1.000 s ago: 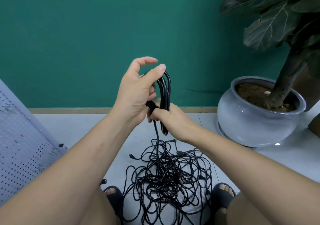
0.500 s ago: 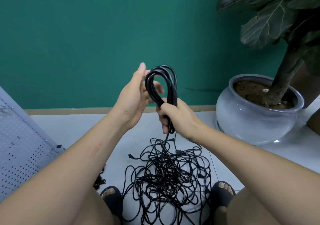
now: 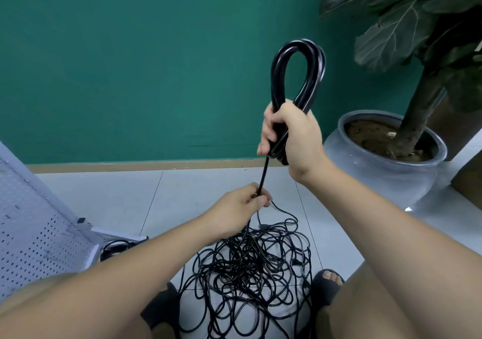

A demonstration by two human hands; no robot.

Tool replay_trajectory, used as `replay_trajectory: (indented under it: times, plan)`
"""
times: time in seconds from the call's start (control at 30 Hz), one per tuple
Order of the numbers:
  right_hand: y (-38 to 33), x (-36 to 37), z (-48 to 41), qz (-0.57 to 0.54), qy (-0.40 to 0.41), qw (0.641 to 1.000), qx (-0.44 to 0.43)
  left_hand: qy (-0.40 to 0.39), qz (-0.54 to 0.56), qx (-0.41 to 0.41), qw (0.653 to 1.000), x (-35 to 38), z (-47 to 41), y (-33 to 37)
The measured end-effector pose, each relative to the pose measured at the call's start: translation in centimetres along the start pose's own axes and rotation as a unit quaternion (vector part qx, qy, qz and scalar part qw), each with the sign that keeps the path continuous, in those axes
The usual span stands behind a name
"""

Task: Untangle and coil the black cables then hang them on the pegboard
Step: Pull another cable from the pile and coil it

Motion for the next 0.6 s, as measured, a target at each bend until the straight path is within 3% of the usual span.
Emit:
replay_trajectory:
  times: [0.17, 0.47, 0.6]
  plan:
    - [-1.0, -0.7, -0.7, -0.009, 0.047, 0.998, -0.045, -0.051, -0.072, -0.040, 0.995, 1.5, 0.3, -1.7]
    - [-0.4, -3.0, -2.0, 0.225, 0.084, 0.970, -0.035, -0.042, -0.212, 0.020, 0.976, 0.7, 1.4, -0.6]
    - [-0.4, -4.1, -2.3, 0.291, 0.077, 0.954, -0.007, -0.008, -0.202, 0.041, 0.979, -0.7, 2.7, 0.9]
Point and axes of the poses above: each hand's wrist, its own z-axis away from the middle knuckle, its own x-axis out of the palm, y = z × x, the point moved 5 cm from there along -z, towards the middle knuckle, and after that the axes turned 15 degrees about -z, right-handed, at the moved point
